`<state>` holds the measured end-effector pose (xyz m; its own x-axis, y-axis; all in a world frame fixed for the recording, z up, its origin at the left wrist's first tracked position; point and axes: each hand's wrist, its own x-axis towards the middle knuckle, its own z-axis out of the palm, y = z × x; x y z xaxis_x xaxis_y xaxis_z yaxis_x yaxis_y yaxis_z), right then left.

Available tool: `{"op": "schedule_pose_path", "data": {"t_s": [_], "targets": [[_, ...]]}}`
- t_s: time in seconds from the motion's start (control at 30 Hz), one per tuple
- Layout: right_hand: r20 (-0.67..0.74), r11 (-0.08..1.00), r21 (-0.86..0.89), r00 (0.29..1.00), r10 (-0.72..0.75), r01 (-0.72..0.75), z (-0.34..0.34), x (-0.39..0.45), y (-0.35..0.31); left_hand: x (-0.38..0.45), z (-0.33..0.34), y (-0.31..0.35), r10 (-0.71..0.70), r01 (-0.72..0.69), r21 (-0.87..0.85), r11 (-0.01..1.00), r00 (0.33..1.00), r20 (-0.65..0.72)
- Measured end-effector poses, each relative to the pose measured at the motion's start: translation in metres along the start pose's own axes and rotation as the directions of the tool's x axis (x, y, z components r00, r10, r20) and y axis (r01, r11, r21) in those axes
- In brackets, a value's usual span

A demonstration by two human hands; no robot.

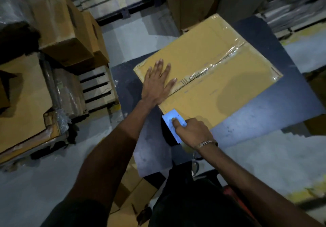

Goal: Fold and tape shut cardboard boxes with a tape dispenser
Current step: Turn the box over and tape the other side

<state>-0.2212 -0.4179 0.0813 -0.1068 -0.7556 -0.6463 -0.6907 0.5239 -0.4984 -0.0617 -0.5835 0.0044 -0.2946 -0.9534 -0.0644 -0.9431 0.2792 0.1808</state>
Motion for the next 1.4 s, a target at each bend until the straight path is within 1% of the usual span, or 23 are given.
{"op": "schedule_pose_path", "data": {"t_s": [0.1,0.23,0.27,0.33,0.4,0.5,0.57,0.6,0.67,0.73,0.83,0.93,1.03,1.13,1.2,1.3,1.4], "targets": [[0.004,0.999,-0.036,1.0,-0.005,0.005,0.0,-0.016,0.022,-0.001,0.001,0.0,0.0,0.0,0.028,1.0,1.0,0.004],[0.019,0.999,-0.035,1.0,-0.005,0.005,-0.001,-0.01,0.024,-0.01,-0.003,0.014,-0.044,0.043,0.035,0.998,0.998,0.033],[0.022,1.0,-0.022,1.0,-0.004,0.005,-0.002,-0.007,0.023,-0.015,-0.002,0.024,-0.029,0.027,0.037,0.999,0.998,0.054],[0.024,1.0,-0.025,1.0,0.0,0.0,-0.003,-0.005,0.024,-0.032,0.004,0.042,0.048,-0.052,0.046,0.998,0.995,0.091],[0.004,1.0,-0.022,1.0,-0.002,0.002,-0.003,-0.009,0.023,-0.041,0.01,0.049,0.072,-0.076,0.051,0.996,0.994,0.081],[0.0,1.0,-0.013,1.0,-0.021,0.021,0.0,-0.024,0.039,-0.04,0.01,0.047,0.04,-0.042,0.035,0.999,0.997,0.063],[0.017,1.0,-0.019,1.0,0.012,-0.012,0.003,-0.037,0.059,-0.04,0.011,0.047,0.038,-0.041,0.064,0.997,0.997,0.061],[0.0,0.999,-0.021,1.0,0.028,-0.028,0.005,-0.043,0.067,-0.04,0.011,0.047,0.038,-0.042,0.073,0.996,0.997,0.061],[-0.045,0.999,-0.025,0.998,0.038,-0.039,0.006,-0.049,0.074,-0.042,0.009,0.05,0.021,-0.024,0.052,0.998,0.998,0.061],[-0.041,1.0,-0.003,0.999,0.029,-0.029,0.005,-0.051,0.075,-0.052,0.007,0.062,0.009,-0.009,0.008,1.0,0.998,0.069],[-0.041,1.0,0.001,0.999,0.006,-0.006,0.003,-0.051,0.074,-0.073,0.013,0.083,0.057,-0.058,0.008,0.998,0.995,0.085],[-0.062,1.0,0.012,0.998,0.014,-0.013,0.003,-0.056,0.084,-0.078,0.018,0.084,0.035,-0.033,-0.03,0.999,0.997,0.061],[-0.071,0.998,-0.035,0.996,0.051,-0.054,0.005,-0.073,0.104,-0.077,0.02,0.081,0.036,-0.035,-0.024,0.999,0.998,0.054],[-0.113,0.997,-0.06,0.992,0.049,-0.056,0.01,-0.084,0.117,-0.077,0.019,0.084,0.039,-0.04,0.017,0.999,0.998,0.053],[-0.13,0.997,-0.052,0.99,0.044,-0.051,0.012,-0.088,0.117,-0.088,0.02,0.094,0.078,-0.079,0.033,0.996,0.996,0.039],[-0.155,0.998,-0.036,0.987,0.041,-0.047,0.015,-0.092,0.119,-0.11,0.028,0.113,0.195,-0.199,0.038,0.979,0.977,0.086],[-0.16,0.999,0.022,0.986,0.049,-0.046,0.011,-0.101,0.13,-0.115,0.033,0.114,0.165,-0.168,0.036,0.985,0.984,0.071]]}}
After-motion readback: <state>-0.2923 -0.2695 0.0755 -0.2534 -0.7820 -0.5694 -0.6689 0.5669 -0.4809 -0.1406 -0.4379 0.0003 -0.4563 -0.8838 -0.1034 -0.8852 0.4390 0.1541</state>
